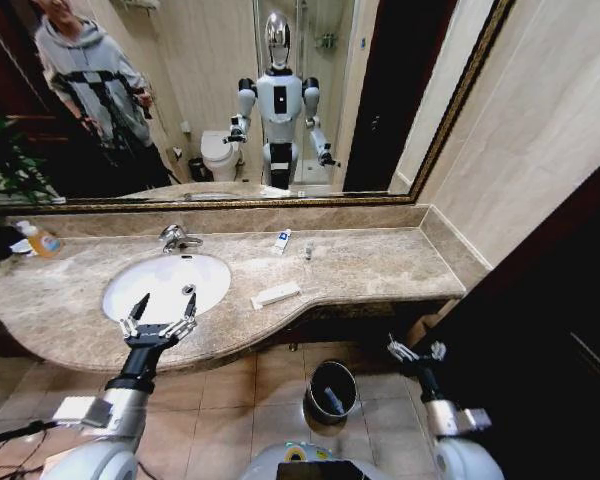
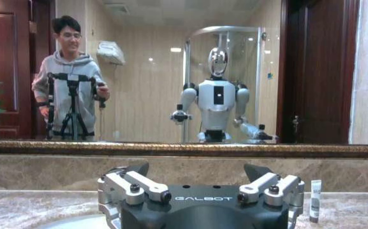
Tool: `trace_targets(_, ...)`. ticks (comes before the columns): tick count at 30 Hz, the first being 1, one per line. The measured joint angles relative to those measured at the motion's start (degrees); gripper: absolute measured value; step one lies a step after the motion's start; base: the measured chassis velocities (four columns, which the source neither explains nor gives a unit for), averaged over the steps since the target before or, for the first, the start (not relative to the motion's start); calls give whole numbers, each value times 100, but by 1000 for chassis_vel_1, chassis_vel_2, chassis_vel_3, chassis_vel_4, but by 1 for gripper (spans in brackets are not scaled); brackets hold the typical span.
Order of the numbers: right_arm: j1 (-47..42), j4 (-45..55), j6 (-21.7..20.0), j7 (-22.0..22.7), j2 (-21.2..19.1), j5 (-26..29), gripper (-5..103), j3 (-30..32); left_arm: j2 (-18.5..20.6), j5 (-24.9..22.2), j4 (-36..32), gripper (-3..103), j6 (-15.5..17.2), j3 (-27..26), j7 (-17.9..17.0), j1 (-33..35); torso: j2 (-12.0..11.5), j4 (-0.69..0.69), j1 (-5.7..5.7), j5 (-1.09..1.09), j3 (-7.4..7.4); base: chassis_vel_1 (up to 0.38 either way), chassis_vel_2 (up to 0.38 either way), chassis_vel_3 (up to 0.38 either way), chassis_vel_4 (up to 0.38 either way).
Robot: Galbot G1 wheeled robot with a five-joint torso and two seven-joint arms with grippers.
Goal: Pick up the trash from the sink and place it in the trash bin.
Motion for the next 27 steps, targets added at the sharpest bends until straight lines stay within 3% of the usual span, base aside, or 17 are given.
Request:
trace_targets(4, 599, -299, -1, -308, -265, -451, 100, -225, 0, 0, 0, 100, 0, 0, 1, 0, 0, 3, 1, 3, 0, 0, 0, 0, 0)
trace_targets(10, 914, -374, -238, -279, -457, -486, 100, -465, 0, 0, 0, 100, 0, 0, 0, 0, 0, 0, 1, 2, 1, 0, 0, 0, 0)
trace_targets(15, 1174, -585, -338, -296, -779, -838, 100, -634, 0, 0, 0, 100, 0, 0, 0, 0, 0, 1, 1, 0, 1, 0, 0, 0, 0)
trace_targets(18, 1451, -848, -388, -193, -1037, -1098, 100, -959, 0, 0, 0, 100, 0, 0, 0, 0, 0, 1, 1, 2, 1, 0, 0, 0, 0)
trace_targets(27, 2143, -1503, -530, 99, -1296, -1169, 100, -1815, 0, 0, 0, 100, 0, 0, 1, 0, 0, 0, 1, 0, 0, 0, 0, 0, 0)
